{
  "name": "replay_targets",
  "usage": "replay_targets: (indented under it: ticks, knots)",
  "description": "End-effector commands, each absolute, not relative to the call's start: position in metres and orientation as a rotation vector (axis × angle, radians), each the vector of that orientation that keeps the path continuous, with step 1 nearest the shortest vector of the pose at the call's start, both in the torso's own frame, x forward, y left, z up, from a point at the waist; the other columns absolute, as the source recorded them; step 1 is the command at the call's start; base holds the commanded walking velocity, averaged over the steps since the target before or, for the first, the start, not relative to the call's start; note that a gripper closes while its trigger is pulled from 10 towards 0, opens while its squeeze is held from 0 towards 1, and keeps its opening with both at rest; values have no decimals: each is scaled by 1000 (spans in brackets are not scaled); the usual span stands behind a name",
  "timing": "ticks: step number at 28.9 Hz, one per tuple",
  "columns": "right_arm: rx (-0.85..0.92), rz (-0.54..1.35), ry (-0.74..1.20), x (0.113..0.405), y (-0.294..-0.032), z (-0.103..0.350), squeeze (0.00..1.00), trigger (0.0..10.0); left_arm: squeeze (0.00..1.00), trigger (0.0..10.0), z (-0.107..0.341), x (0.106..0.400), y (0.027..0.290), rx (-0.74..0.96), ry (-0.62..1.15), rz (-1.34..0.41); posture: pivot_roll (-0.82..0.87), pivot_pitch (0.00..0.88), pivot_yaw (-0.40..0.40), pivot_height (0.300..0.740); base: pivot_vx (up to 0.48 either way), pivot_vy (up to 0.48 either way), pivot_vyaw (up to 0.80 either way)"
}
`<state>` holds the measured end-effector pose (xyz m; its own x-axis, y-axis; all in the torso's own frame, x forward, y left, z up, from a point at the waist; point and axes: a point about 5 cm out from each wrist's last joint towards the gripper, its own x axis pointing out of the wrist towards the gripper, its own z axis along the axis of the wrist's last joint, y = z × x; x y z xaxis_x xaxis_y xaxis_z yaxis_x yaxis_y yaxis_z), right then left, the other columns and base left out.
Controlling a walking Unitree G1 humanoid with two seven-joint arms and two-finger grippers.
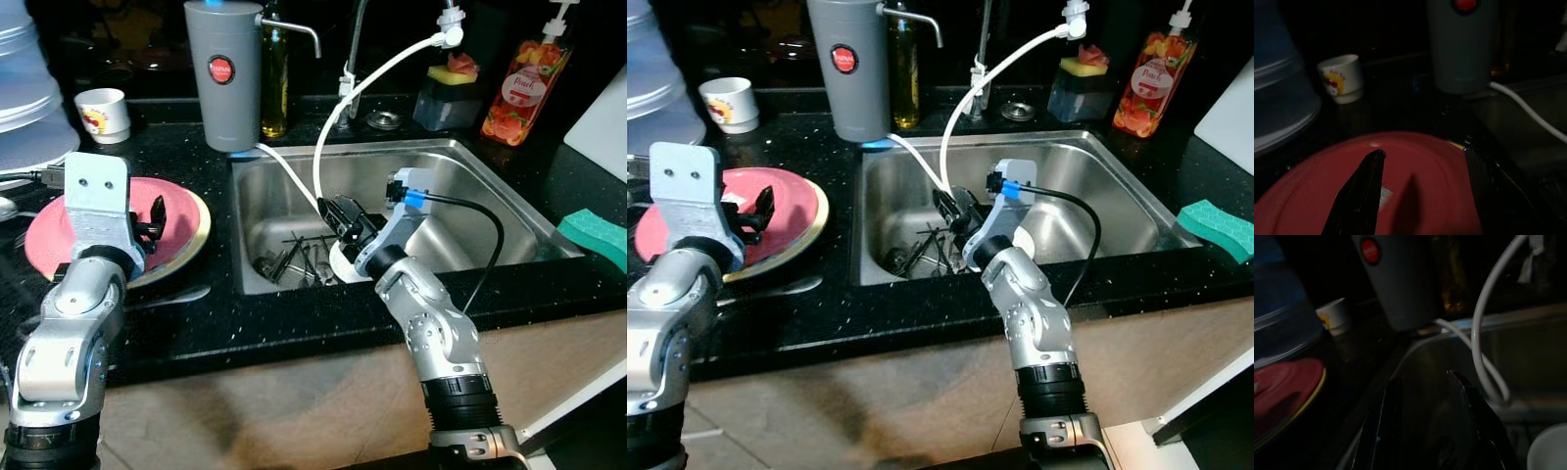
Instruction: Kitchen organization
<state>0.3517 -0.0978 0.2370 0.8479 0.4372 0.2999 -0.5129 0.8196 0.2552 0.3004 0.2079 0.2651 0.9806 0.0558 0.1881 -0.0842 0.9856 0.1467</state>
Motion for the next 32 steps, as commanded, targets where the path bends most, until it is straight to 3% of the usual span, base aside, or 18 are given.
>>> replay_targets:
  ticks: [1,10,32]
  knots:
    - [346,528,-223,351,-95,236,0,10000,0,10000,267,298,209,156,-196,76,92,65,-26,740,360,0,0]
    - [348,529,-224,351,-94,236,0,10000,0,10000,268,298,208,158,-201,72,96,64,-27,740,346,0,0]
    - [350,528,-219,351,-95,235,0,10000,0,10000,265,298,202,139,-170,47,97,63,-27,740,0,0,0]
